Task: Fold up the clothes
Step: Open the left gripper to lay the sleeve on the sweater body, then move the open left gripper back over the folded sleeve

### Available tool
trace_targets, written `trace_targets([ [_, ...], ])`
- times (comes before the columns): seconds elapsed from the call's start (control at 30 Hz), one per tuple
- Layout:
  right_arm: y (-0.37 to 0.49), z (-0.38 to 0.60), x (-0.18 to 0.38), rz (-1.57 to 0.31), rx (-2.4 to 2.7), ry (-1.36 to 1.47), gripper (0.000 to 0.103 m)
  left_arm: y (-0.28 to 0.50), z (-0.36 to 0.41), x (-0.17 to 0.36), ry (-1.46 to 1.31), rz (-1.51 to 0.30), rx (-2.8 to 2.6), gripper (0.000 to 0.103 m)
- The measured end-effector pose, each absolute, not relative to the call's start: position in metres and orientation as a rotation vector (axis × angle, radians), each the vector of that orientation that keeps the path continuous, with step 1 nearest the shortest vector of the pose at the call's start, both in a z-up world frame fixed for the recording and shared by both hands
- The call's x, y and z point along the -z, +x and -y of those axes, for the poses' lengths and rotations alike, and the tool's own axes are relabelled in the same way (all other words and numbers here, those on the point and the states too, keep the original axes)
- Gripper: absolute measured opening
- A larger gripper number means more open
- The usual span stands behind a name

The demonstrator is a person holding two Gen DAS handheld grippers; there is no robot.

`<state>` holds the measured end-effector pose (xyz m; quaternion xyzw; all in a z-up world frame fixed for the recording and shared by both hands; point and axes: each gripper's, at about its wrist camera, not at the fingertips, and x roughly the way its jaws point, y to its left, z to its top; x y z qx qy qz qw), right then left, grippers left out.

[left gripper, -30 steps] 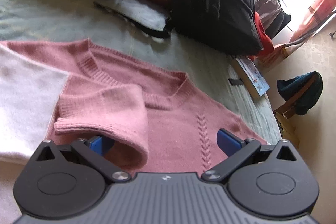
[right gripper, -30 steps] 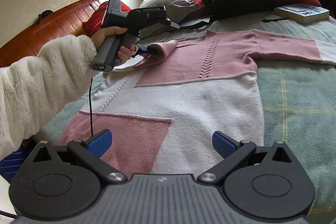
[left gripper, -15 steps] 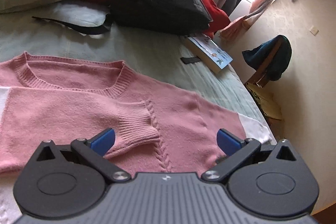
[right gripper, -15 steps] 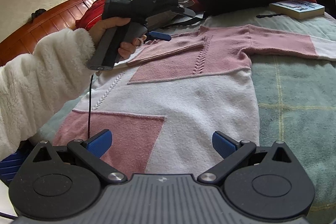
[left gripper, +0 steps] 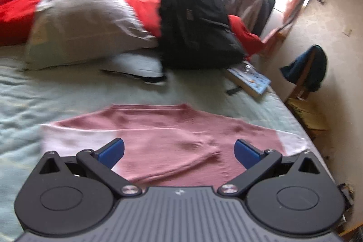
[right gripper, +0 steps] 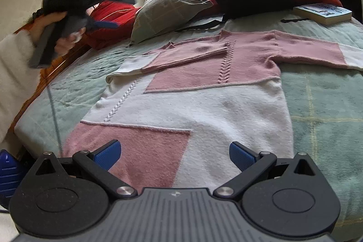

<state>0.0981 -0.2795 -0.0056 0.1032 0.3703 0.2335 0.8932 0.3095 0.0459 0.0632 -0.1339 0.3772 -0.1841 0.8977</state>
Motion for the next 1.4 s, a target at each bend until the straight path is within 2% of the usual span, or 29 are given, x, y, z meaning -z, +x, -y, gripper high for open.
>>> trace_targets([
  [0.17, 0.107, 0.262, 0.008, -0.8, -0.466, 0.188, 0.103, 0.314, -0.101, -0.03, -0.378, -0.813, 0.32, 0.102],
  [0.5, 0.128, 0.234, 0.015, -0.861, -0.425, 0.127, 0.103, 0.341, -0.14, 0.068, -0.537, -0.892, 0.293, 0.102],
  [0.77, 0.147, 0.234, 0.023, -0.889, -0.387, 0.131, 0.103, 0.336, -0.162, 0.039, -0.617, -0.803, 0.364, 0.102],
  [0.87, 0.156, 0.238, 0.023, -0.885, -0.395, 0.18, 0.103, 0.339, -0.161, 0.044, -0.604, -0.824, 0.369, 0.102],
  [0.97, 0.168, 0.243, 0.022, -0.887, -0.4, 0.223, 0.103, 0.344, -0.156, 0.068, -0.575, -0.924, 0.379, 0.102],
  [1.17, 0.185, 0.246, 0.012, -0.861, -0.403, 0.237, 0.103, 0.326, -0.156, 0.063, -0.566, -0.825, 0.386, 0.102],
  [1.27, 0.202, 0.247, 0.006, -0.842, -0.452, 0.271, 0.103, 0.308, -0.149, 0.043, -0.516, -0.797, 0.355, 0.102],
  [1.4, 0.238, 0.247, 0.001, -0.801, -0.501, 0.307, 0.103, 0.271, -0.115, 0.02, -0.289, -0.777, 0.292, 0.102],
])
